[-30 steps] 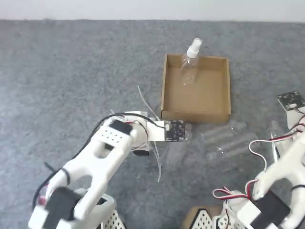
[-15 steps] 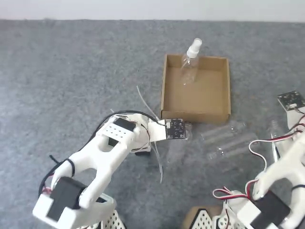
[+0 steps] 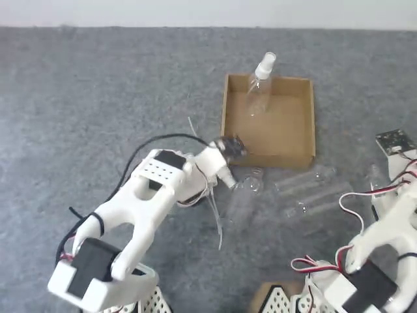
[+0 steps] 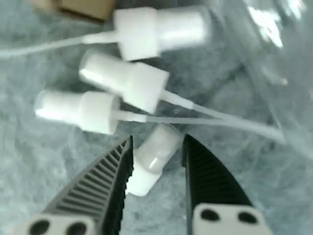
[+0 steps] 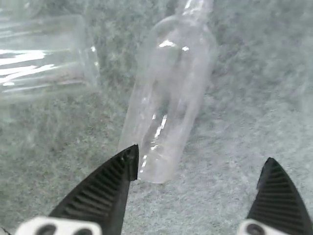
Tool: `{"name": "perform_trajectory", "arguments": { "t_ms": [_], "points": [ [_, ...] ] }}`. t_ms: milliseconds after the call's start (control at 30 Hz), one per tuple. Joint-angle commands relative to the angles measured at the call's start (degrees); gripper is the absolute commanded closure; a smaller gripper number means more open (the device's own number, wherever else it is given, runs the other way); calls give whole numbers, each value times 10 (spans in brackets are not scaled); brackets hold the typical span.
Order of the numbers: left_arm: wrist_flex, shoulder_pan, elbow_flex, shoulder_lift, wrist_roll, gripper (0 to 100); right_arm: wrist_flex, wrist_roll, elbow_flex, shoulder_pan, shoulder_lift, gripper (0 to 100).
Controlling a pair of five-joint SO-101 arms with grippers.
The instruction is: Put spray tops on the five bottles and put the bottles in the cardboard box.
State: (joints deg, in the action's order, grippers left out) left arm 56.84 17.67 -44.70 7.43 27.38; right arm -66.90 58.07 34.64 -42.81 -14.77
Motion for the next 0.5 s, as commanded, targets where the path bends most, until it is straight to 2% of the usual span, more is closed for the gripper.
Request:
{"name": "perform_trajectory", "arguments": {
  "t_ms": [0, 167, 200, 300, 467],
  "points": [
    [22, -12, 50, 4, -101, 855, -3, -4, -5, 6, -4, 653],
    [21, -51, 69, 4, -197, 855, -3, -4, -5, 4, -4, 653],
    [19, -54, 70, 4, -185, 853, -3, -4, -5, 4, -4, 653],
    [21, -55, 72, 4, -76, 850, -3, -4, -4, 4, -4, 653],
    [47, -53, 69, 2, 55, 799, -3, -4, -3, 4, -4, 653]
  ]
}}
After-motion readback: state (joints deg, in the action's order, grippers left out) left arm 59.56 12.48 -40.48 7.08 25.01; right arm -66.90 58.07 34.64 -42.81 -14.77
